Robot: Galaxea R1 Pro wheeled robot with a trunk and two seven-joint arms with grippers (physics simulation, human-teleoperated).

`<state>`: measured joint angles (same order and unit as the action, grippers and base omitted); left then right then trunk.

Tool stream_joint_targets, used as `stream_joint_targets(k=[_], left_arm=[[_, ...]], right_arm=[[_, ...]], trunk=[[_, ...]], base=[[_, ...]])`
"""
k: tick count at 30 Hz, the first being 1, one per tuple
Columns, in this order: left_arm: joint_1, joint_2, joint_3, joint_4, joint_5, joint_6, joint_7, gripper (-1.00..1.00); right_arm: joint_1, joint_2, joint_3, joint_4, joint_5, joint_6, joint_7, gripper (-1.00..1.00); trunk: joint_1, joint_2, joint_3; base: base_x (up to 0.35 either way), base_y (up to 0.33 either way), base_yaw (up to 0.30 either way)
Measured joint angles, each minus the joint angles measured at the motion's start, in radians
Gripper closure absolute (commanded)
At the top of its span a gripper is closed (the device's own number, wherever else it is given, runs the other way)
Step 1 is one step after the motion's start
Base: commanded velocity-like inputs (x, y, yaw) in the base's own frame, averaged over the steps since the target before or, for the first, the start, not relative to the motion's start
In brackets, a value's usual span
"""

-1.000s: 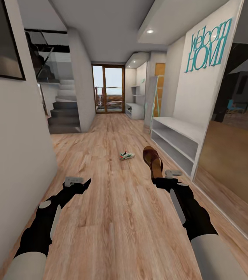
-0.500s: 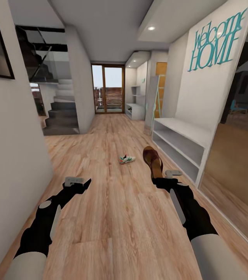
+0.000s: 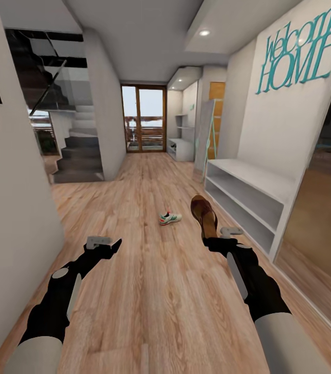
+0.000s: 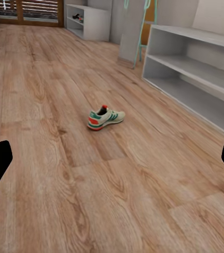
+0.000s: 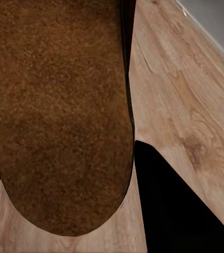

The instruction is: Pick up the two gym shoes and the two sandals from the corridor floor and place them onto the hallstand (shoe rack) in the corridor, making sure they are on the rack and not on the floor. Arrange them so the two gym shoes are next to each other and the two sandals are next to each other.

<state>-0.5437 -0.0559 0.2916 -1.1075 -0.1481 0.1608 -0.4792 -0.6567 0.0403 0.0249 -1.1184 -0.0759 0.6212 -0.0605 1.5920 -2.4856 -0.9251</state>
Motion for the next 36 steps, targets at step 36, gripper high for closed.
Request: stream_joint_targets(k=[36], left_arm=[[0.000, -0.013, 0.000, 0.000, -0.002, 0.000, 0.001, -1.00]], right_arm=[[0.000, 0.000, 0.000, -0.001, 0.000, -0.008, -0.003, 1.00]], trunk=[[0.000, 0.000, 0.000]], base=[[0.335, 0.123, -0.020]])
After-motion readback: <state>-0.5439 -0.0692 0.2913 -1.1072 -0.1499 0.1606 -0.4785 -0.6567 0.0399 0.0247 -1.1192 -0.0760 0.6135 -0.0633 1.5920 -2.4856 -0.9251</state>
